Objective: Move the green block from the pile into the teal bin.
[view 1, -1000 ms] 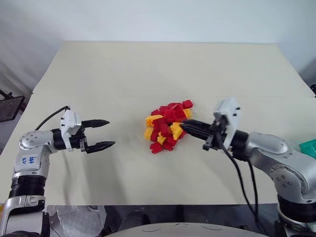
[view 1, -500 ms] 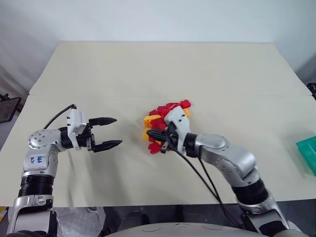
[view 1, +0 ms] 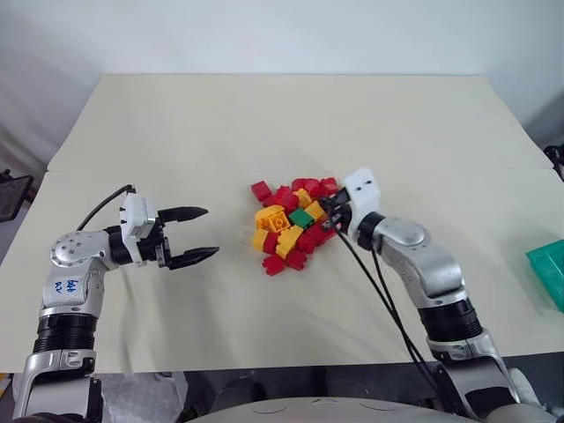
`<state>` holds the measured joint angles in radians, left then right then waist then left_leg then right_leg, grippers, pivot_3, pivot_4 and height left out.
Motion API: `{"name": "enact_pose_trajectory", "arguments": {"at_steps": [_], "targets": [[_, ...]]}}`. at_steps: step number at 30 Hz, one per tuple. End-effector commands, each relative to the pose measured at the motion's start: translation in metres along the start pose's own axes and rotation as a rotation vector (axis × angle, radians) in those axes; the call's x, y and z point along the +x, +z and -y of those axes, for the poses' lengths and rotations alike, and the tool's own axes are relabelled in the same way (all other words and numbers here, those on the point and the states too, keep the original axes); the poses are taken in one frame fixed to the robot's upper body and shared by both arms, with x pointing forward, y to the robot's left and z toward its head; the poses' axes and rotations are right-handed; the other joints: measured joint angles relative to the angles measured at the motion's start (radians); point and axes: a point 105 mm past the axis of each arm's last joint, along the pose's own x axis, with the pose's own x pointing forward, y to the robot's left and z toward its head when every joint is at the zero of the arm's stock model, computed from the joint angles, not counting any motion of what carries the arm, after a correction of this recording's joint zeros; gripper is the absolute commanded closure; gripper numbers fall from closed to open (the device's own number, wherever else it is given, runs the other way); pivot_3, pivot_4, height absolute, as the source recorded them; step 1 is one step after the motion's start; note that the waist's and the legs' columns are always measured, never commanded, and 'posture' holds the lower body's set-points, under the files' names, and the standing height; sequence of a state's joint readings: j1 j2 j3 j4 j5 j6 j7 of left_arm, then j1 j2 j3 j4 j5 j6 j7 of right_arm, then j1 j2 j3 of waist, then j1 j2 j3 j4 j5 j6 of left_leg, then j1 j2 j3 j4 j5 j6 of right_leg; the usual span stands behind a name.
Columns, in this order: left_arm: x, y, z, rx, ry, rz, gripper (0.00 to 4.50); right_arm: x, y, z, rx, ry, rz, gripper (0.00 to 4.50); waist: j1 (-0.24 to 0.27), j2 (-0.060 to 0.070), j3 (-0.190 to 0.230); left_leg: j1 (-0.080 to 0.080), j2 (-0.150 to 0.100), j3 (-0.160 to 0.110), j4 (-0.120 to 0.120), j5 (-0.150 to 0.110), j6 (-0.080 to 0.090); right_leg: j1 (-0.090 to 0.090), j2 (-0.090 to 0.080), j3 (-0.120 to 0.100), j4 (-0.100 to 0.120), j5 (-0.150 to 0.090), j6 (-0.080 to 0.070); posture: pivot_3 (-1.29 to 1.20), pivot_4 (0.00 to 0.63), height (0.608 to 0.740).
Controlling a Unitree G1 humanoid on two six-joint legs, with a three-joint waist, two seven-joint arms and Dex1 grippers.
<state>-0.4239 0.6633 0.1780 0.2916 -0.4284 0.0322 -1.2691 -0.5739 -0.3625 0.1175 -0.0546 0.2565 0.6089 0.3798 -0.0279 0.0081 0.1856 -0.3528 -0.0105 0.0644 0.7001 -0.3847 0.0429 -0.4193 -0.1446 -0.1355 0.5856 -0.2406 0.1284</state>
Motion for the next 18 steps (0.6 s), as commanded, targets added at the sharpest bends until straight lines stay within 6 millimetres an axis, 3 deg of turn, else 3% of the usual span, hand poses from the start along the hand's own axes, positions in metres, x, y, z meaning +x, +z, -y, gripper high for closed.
{"name": "enact_pose_trajectory", "arguments": {"at_steps": [1, 6, 9, 13, 18], "targets": [[0.002, 0.007, -0.004, 0.030, 0.005, 0.026, 0.00, -0.014, 0.015, 0.009, -0.038, -0.016, 0.050, 4.47, 0.000, 0.000, 0.000, 0.000, 0.000, 0.000, 0.000, 0.000, 0.000, 0.000, 0.000, 0.000, 0.000, 0.000, 0.000, 0.00, 0.150, 0.740], [0.004, 0.008, -0.006, 0.030, 0.002, 0.032, 0.00, -0.039, 0.020, 0.007, -0.091, 0.067, 0.073, 4.47, 0.004, 0.000, 0.000, 0.000, 0.000, 0.000, 0.000, 0.000, 0.000, 0.000, 0.000, 0.000, 0.000, 0.000, 0.000, 0.00, 0.150, 0.740], [0.004, 0.007, -0.007, 0.029, -0.001, 0.033, 0.00, -0.058, 0.023, 0.006, -0.080, 0.159, 0.063, 3.95, 0.004, 0.000, 0.000, 0.000, 0.000, 0.000, 0.000, 0.000, 0.000, 0.000, 0.000, 0.000, -0.001, 0.000, 0.000, 0.00, 0.150, 0.740], [0.005, 0.007, -0.008, 0.029, -0.002, 0.034, 0.00, -0.091, 0.033, 0.016, -0.044, 0.249, 0.071, 2.63, 0.009, 0.000, 0.000, 0.000, 0.000, 0.000, 0.000, 0.000, 0.000, 0.000, 0.000, 0.000, -0.001, 0.000, 0.000, 0.00, 0.150, 0.740], [0.004, 0.006, -0.009, 0.028, -0.004, 0.038, 0.00, -0.135, 0.023, 0.036, -0.089, 0.281, -0.075, 0.92, 0.028, -0.001, 0.000, 0.000, 0.000, 0.001, 0.001, 0.000, 0.000, 0.000, 0.000, 0.000, -0.001, 0.000, 0.000, 0.00, 0.150, 0.740]]}}
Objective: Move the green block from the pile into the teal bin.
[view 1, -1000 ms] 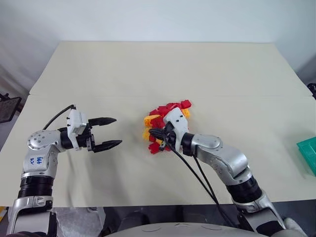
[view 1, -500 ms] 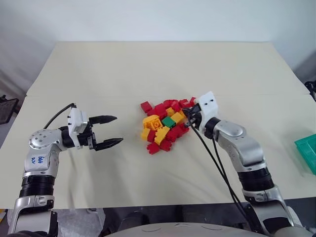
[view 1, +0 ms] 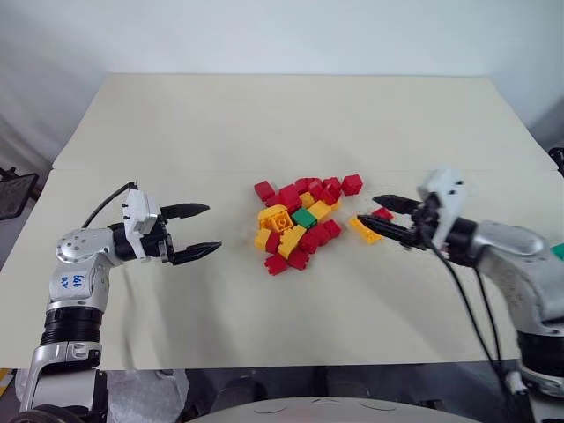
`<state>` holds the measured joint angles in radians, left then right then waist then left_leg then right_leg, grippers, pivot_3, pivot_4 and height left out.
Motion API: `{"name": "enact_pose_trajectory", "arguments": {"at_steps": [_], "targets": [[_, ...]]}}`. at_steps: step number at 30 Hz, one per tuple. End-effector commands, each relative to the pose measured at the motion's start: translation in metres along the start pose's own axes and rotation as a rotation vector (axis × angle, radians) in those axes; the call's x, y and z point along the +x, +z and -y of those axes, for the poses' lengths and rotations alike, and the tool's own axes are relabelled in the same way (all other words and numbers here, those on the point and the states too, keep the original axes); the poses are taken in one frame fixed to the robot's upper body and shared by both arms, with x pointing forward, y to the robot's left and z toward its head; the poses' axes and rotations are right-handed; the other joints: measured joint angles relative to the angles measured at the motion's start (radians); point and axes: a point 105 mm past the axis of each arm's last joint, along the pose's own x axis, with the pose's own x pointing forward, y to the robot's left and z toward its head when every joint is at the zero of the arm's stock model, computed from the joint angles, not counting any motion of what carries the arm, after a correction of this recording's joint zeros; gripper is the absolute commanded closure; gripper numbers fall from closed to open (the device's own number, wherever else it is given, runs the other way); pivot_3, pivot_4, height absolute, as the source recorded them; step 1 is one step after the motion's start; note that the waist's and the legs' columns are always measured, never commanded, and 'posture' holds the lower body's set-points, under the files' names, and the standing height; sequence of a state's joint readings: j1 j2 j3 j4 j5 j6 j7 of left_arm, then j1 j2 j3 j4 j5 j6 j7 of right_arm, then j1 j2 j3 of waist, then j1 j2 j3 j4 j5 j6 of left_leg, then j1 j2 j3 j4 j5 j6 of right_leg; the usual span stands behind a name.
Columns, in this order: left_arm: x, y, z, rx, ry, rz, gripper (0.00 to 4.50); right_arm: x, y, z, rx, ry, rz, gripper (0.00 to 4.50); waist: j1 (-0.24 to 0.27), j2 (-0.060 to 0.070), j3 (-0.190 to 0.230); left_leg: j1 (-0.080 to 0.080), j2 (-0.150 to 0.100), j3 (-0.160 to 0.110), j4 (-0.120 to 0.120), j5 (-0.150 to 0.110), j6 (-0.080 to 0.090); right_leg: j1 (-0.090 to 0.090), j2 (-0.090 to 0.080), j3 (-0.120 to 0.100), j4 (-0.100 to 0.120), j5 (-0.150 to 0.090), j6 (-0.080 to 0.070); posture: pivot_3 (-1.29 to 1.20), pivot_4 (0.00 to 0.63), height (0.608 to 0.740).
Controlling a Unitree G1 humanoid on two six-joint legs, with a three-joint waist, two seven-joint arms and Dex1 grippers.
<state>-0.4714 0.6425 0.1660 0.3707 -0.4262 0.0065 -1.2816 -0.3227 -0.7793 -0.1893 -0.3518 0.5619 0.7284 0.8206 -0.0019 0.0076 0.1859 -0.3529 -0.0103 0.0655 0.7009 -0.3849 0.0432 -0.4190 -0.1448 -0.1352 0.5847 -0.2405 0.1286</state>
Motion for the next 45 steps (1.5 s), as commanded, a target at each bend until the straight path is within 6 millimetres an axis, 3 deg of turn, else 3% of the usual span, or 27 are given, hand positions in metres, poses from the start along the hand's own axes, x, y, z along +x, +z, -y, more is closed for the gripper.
{"name": "enact_pose_trajectory", "arguments": {"at_steps": [1, 3, 6, 9, 14, 17, 21, 28, 37, 41, 45], "targets": [[0.000, 0.008, -0.003, 0.045, -0.005, 0.015, 0.00, -0.034, 0.006, 0.006, -0.041, 0.005, -0.064, 0.59, 0.007, 0.000, 0.000, 0.000, 0.000, 0.000, 0.000, 0.000, 0.000, 0.000, 0.000, 0.000, 0.000, 0.000, 0.000, 0.00, 0.150, 0.740], [-0.001, 0.009, -0.004, 0.046, -0.004, 0.017, 0.00, -0.041, 0.007, 0.007, -0.045, 0.000, -0.104, 0.02, 0.008, 0.000, 0.000, 0.000, -0.001, 0.000, 0.000, 0.000, 0.001, 0.000, -0.001, 0.000, 0.000, 0.000, 0.001, 0.00, 0.150, 0.740], [0.000, 0.009, -0.004, 0.054, -0.004, 0.022, 0.00, -0.037, 0.014, 0.003, -0.071, 0.012, -0.124, 0.02, 0.005, 0.000, 0.000, 0.000, 0.000, 0.001, 0.001, 0.000, 0.001, 0.001, -0.001, 0.001, 0.000, 0.001, 0.001, 0.00, 0.150, 0.740], [0.000, 0.010, -0.005, 0.061, -0.001, 0.028, 0.00, -0.020, 0.022, 0.003, -0.074, 0.002, -0.129, 0.02, -0.001, 0.000, 0.000, 0.001, 0.000, 0.001, 0.001, 0.000, 0.001, 0.000, -0.001, 0.001, 0.001, 0.001, 0.001, 0.00, 0.150, 0.740], [0.003, 0.010, -0.004, 0.068, 0.002, 0.035, 0.00, 0.026, 0.021, -0.014, -0.052, 0.115, -0.255, 0.02, -0.002, 0.000, 0.000, 0.000, 0.001, 0.000, 0.002, 0.000, 0.000, 0.000, -0.001, 0.001, 0.001, 0.000, 0.001, 0.00, 0.150, 0.740], [0.004, 0.010, -0.002, 0.067, 0.011, 0.049, 0.00, 0.062, 0.030, -0.009, -0.046, 0.099, -0.223, 0.02, -0.002, 0.000, 0.000, 0.000, 0.000, 0.000, 0.002, 0.000, 0.000, -0.001, -0.001, 0.000, 0.001, 0.000, 0.001, 0.00, 0.150, 0.740], [0.005, 0.008, 0.004, 0.065, 0.012, 0.056, 0.00, 0.103, 0.027, -0.006, -0.083, 0.098, -0.263, 0.02, -0.001, 0.000, 0.000, -0.003, -0.001, 0.000, 0.002, 0.000, 0.000, -0.003, -0.002, 0.000, 0.002, 0.000, 0.001, 0.00, 0.150, 0.740], [0.002, 0.007, 0.008, 0.056, 0.041, 0.061, 0.00, 0.140, 0.019, -0.010, -0.215, 0.141, -0.355, 0.02, -0.008, 0.000, 0.000, -0.008, -0.003, -0.001, 0.002, 0.000, 0.001, -0.009, -0.002, -0.002, 0.004, 0.000, 0.001, 0.00, 0.150, 0.740], [-0.001, 0.007, 0.012, 0.058, 0.063, 0.059, 0.00, 0.133, -0.002, -0.003, -0.426, 0.178, -0.464, 0.02, -0.010, 0.000, 0.000, -0.008, -0.003, -0.002, 0.003, 0.000, 0.001, -0.008, -0.002, -0.002, 0.004, 0.000, 0.001, 0.00, 0.150, 0.740], [0.001, 0.006, 0.015, 0.054, 0.064, 0.064, 0.00, 0.122, -0.016, -0.031, -0.404, 0.323, -0.516, 0.02, -0.009, -0.001, -0.001, -0.007, -0.003, -0.002, 0.003, 0.000, 0.001, -0.007, -0.002, -0.001, 0.004, 0.000, 0.001, 0.00, 0.150, 0.740], [0.002, 0.006, 0.015, 0.054, 0.064, 0.064, 0.00, 0.120, -0.014, -0.041, -0.380, 0.356, -0.517, 0.02, -0.014, -0.001, -0.001, -0.007, -0.002, 0.000, 0.003, 0.000, 0.001, -0.007, -0.002, -0.001, 0.004, 0.000, 0.001, 0.00, 0.150, 0.740]]}}
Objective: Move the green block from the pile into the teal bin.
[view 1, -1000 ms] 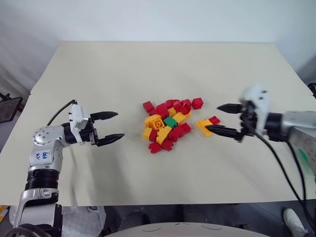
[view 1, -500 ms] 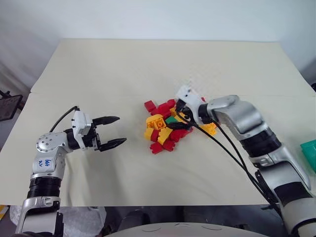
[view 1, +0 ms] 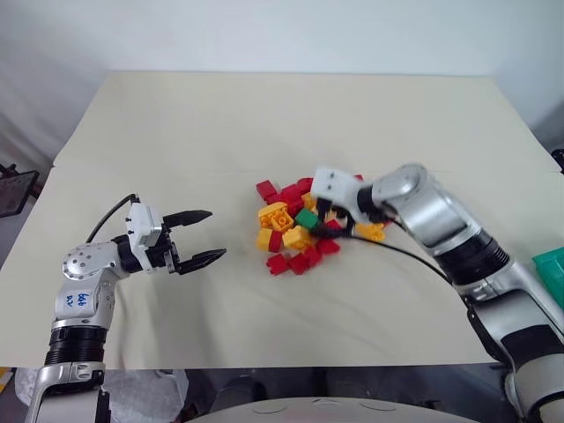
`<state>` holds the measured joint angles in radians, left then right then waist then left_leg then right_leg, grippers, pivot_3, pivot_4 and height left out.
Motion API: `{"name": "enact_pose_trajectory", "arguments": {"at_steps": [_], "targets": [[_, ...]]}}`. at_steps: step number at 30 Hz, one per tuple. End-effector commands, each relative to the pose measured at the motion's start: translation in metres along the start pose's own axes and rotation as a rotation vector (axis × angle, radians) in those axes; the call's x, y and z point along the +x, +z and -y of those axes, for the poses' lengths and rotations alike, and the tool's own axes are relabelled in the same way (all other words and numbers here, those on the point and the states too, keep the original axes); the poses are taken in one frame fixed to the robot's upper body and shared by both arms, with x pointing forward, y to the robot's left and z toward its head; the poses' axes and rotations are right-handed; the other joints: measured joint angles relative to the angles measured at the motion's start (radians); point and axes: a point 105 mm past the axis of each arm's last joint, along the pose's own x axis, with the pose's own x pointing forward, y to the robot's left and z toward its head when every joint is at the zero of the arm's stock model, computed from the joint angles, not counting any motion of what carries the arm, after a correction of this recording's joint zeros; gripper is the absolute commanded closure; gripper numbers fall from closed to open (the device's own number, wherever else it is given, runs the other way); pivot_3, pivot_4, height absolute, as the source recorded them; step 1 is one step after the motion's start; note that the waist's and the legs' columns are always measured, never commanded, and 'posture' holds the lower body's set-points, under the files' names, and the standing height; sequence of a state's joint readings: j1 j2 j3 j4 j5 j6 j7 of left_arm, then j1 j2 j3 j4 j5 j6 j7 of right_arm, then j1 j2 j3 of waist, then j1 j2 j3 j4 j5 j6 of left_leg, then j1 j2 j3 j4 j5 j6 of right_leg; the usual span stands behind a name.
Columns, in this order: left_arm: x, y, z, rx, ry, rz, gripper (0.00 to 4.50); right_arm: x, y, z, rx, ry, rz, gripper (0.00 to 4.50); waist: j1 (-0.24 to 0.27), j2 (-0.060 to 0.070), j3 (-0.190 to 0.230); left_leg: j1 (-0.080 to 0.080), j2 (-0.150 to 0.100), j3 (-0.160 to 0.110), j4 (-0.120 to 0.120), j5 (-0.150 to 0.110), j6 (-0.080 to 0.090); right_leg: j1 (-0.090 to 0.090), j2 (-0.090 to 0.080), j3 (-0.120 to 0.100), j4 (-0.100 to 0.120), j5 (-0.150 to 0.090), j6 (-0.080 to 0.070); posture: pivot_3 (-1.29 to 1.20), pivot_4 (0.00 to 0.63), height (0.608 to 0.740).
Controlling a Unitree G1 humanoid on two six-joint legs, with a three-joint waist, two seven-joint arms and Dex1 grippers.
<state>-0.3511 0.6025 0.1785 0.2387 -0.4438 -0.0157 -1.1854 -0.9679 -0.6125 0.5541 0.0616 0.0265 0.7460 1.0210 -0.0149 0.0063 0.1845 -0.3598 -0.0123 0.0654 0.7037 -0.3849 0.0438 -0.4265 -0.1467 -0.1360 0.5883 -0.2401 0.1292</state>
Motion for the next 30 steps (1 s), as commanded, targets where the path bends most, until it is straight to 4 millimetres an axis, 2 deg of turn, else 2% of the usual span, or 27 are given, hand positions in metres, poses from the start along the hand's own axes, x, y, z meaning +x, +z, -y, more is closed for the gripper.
{"name": "enact_pose_trajectory", "arguments": {"at_steps": [1, 12, 15, 22, 30], "targets": [[0.001, 0.012, -0.001, 0.039, 0.002, 0.033, 0.00, 0.006, -0.003, -0.019, 0.030, 0.098, -0.025, 0.02, 0.000, 0.000, 0.000, 0.001, 0.000, 0.000, 0.000, 0.000, 0.000, 0.000, 0.000, 0.000, 0.001, 0.000, 0.000, 0.00, 0.150, 0.740], [0.002, 0.012, 0.000, 0.041, 0.004, 0.037, 0.00, 0.020, 0.011, -0.014, 0.097, 0.109, 0.010, 0.02, 0.000, 0.000, 0.000, 0.001, 0.000, -0.001, 0.001, 0.000, 0.000, 0.001, 0.000, 0.000, 0.001, 0.000, 0.000, 0.00, 0.150, 0.740], [0.002, 0.012, -0.001, 0.041, 0.006, 0.038, 0.00, 0.019, 0.018, -0.015, 0.111, 0.132, 0.036, 0.66, -0.003, 0.000, 0.000, 0.000, 0.000, -0.001, 0.001, 0.000, 0.000, 0.000, 0.000, 0.000, 0.001, 0.000, 0.000, 0.00, 0.150, 0.740], [0.008, 0.016, 0.001, 0.048, -0.021, 0.041, 0.00, 0.002, 0.023, -0.002, 0.145, 0.054, 0.111, 3.04, -0.014, 0.000, 0.000, 0.000, 0.000, -0.001, 0.001, 0.000, 0.000, 0.000, 0.000, 0.000, 0.001, 0.000, 0.000, 0.00, 0.150, 0.740], [0.041, 0.032, 0.015, 0.066, -0.143, 0.085, 0.00, -0.053, 0.013, 0.017, 0.310, -0.141, 0.295, 3.03, -0.001, 0.000, 0.000, -0.001, -0.001, -0.001, 0.002, 0.000, 0.000, 0.000, -0.001, 0.000, 0.001, 0.000, 0.000, 0.00, 0.150, 0.740]]}}
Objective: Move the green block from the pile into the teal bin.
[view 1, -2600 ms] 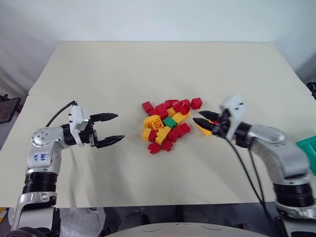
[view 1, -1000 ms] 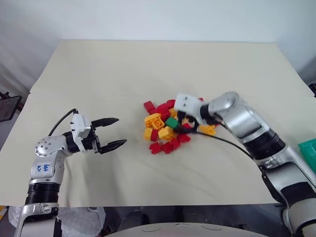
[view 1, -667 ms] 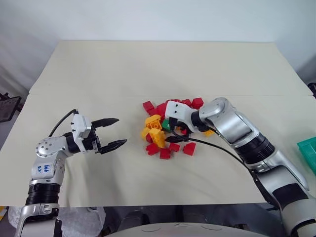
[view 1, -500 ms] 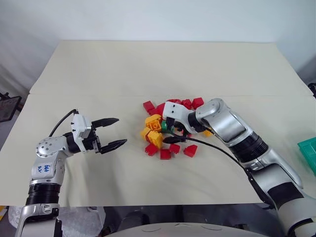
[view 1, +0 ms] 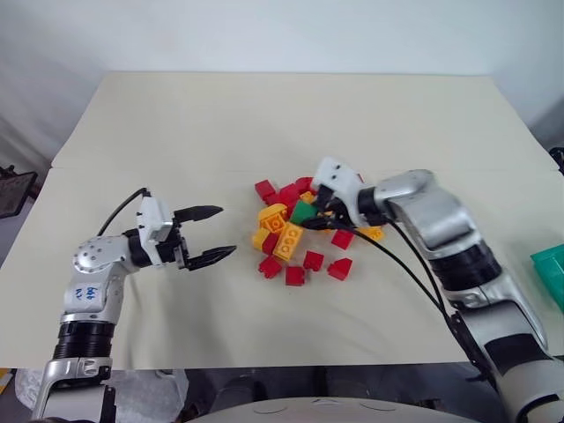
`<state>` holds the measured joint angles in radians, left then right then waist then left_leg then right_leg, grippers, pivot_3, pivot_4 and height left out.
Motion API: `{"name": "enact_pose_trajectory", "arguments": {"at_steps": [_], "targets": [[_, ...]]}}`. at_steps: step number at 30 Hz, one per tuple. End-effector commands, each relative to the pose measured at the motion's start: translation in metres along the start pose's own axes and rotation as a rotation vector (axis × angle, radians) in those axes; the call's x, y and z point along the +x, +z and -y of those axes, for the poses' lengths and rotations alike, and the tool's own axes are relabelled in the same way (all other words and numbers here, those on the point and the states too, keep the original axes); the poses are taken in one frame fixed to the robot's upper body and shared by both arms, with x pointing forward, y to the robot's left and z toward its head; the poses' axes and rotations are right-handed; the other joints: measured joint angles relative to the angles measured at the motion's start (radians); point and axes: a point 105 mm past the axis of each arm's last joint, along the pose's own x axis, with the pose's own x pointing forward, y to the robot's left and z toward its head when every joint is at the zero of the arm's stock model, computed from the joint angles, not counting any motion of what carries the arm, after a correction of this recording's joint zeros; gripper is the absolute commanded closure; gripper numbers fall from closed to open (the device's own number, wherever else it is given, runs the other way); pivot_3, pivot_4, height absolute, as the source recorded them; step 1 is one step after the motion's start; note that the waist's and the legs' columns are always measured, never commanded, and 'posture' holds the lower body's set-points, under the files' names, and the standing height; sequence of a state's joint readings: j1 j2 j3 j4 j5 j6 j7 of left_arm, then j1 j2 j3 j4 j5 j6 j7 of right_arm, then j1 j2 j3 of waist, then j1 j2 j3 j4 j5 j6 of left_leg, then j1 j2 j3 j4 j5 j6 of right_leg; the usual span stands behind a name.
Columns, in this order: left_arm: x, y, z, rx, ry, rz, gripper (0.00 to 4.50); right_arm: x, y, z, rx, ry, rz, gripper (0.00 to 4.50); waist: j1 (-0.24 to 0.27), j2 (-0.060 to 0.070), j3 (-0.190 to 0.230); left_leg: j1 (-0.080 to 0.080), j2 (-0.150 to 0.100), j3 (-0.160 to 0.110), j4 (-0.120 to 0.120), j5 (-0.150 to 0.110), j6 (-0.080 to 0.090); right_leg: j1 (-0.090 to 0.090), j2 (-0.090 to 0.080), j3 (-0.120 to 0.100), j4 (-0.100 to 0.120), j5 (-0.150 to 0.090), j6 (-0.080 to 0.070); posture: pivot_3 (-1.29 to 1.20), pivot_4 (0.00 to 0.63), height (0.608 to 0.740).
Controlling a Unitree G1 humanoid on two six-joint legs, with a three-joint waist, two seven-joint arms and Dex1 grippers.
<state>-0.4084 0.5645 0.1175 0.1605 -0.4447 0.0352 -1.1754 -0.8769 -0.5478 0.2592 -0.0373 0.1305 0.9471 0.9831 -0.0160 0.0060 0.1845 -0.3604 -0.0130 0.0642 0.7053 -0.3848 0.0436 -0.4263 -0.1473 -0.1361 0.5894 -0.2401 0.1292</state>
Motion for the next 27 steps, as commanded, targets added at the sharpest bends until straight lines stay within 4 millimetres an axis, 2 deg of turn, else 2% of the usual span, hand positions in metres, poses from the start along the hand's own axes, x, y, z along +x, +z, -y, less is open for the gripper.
{"name": "enact_pose_trajectory", "arguments": {"at_steps": [1, 5, 11, 13, 15, 18, 23, 27], "targets": [[0.018, 0.015, 0.006, 0.041, -0.068, 0.044, 0.00, -0.032, 0.012, 0.011, 0.025, -0.105, 0.126, 3.03, 0.003, 0.000, 0.000, 0.000, 0.000, 0.000, 0.000, 0.000, 0.000, 0.000, 0.000, 0.000, 0.000, 0.000, 0.000, 0.00, 0.150, 0.740], [0.049, 0.022, 0.007, 0.062, -0.127, 0.058, 0.00, -0.078, -0.003, 0.031, 0.079, -0.309, 0.185, 3.03, 0.018, 0.000, 0.000, 0.000, 0.000, 0.001, 0.001, 0.000, 0.000, 0.000, 0.000, 0.000, 0.000, 0.000, 0.000, 0.00, 0.150, 0.740], [0.111, 0.028, 0.010, 0.080, -0.214, 0.093, 0.00, -0.159, -0.058, 0.049, 0.129, -0.686, 0.093, 3.03, 0.043, 0.000, 0.000, -0.005, -0.005, 0.003, 0.005, 0.000, 0.000, 0.000, 0.001, -0.001, -0.001, 0.001, 0.002, 0.00, 0.150, 0.740], [0.121, 0.029, 0.011, 0.077, -0.227, 0.104, 0.00, -0.179, -0.068, 0.051, 0.156, -0.786, 0.086, 3.03, 0.042, 0.000, 0.000, -0.008, -0.005, 0.004, 0.008, 0.000, 0.001, -0.001, 0.001, -0.002, -0.001, 0.001, 0.002, 0.00, 0.150, 0.740], [0.134, 0.031, 0.014, 0.083, -0.257, 0.122, 0.00, -0.209, -0.085, 0.054, 0.189, -0.934, 0.055, 3.03, 0.042, 0.000, 0.000, -0.008, -0.005, 0.004, 0.009, 0.000, 0.001, -0.001, 0.001, -0.002, 0.000, 0.001, 0.002, 0.00, 0.150, 0.740], [0.153, 0.036, 0.018, 0.081, -0.287, 0.153, 0.00, -0.251, -0.107, 0.047, 0.257, -1.144, 0.011, 3.03, 0.043, 0.000, 0.000, -0.008, -0.004, 0.004, 0.010, 0.000, 0.001, -0.001, 0.001, -0.002, 0.000, 0.001, 0.002, 0.00, 0.150, 0.740], [0.174, 0.041, 0.022, 0.077, -0.312, 0.186, 0.00, -0.299, -0.126, 0.032, 0.316, -1.416, -0.049, 3.03, 0.045, 0.000, 0.000, -0.008, -0.005, 0.003, 0.011, 0.001, 0.002, -0.001, 0.000, 0.000, 0.000, 0.002, 0.003, 0.00, 0.150, 0.740], [0.187, 0.044, 0.029, 0.068, -0.341, 0.207, 0.00, -0.326, -0.140, 0.019, 0.344, -1.565, -0.117, 3.03, 0.047, 0.000, 0.000, -0.008, -0.005, 0.001, 0.010, 0.001, 0.002, -0.001, 0.000, 0.001, 0.000, 0.002, 0.004, 0.00, 0.150, 0.740]]}}
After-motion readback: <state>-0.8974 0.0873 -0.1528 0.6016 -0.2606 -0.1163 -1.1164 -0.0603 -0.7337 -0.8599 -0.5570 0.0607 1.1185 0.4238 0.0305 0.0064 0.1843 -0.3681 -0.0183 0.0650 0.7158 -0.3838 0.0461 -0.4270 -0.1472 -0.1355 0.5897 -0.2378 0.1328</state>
